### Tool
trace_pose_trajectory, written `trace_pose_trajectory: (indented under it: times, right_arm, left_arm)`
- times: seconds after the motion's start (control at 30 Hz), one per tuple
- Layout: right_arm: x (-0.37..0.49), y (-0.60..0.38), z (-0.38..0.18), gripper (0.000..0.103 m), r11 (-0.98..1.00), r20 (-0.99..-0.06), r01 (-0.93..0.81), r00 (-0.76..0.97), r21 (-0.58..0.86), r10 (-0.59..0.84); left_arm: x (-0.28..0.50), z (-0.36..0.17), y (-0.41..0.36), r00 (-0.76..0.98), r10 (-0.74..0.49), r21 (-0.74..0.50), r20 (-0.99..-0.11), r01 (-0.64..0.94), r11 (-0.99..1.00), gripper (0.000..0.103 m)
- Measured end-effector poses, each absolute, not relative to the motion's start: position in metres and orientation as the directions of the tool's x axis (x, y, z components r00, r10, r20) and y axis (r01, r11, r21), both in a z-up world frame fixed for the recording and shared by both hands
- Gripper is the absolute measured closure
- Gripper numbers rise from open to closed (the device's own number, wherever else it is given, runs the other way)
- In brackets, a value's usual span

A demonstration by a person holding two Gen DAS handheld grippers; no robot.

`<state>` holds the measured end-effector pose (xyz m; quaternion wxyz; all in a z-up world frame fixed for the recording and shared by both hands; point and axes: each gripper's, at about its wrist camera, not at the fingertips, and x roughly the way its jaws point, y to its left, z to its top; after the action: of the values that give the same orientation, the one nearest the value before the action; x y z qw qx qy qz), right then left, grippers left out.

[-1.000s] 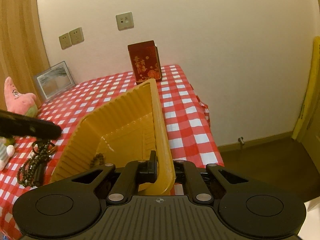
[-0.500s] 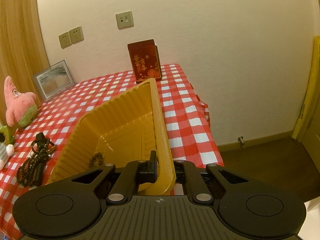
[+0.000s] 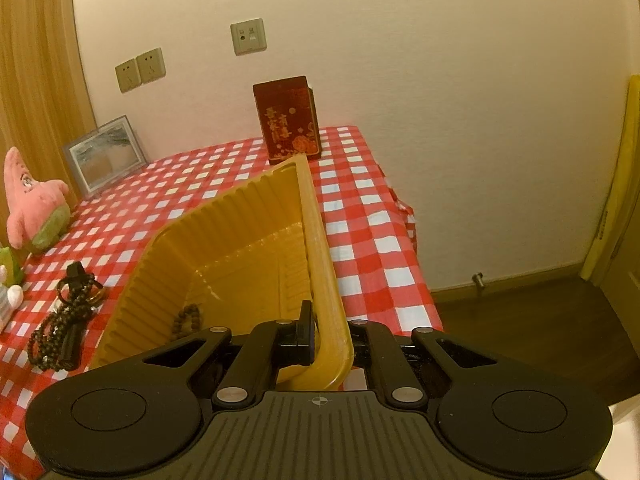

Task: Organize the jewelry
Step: 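Withdraw the left tool from the tray toward the bead pile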

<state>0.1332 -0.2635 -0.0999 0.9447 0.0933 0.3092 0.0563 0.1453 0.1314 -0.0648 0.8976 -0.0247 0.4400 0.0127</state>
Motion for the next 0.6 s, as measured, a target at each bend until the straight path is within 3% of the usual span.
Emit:
trace_pose_trajectory:
  times: [0.33, 0.6]
  right_arm:
    - [0.133, -0.261, -0.1, 0.097, 0.979, -0.587, -0.033, 0.796, 0.201, 0.147]
    - [0.134, -0.261, -0.1, 0.097, 0.979, -0.591, -0.026, 0.794, 0.201, 0.143]
  left_arm:
    - [0.163, -0.099, 0.069, 0.626, -0.106, -0.043, -0.773, 0.114, 0.992, 0.064]
    - [0.195, -0.121, 0.049, 0.619, -0.083, -0.043, -0.781, 0.079, 0.996, 0.067]
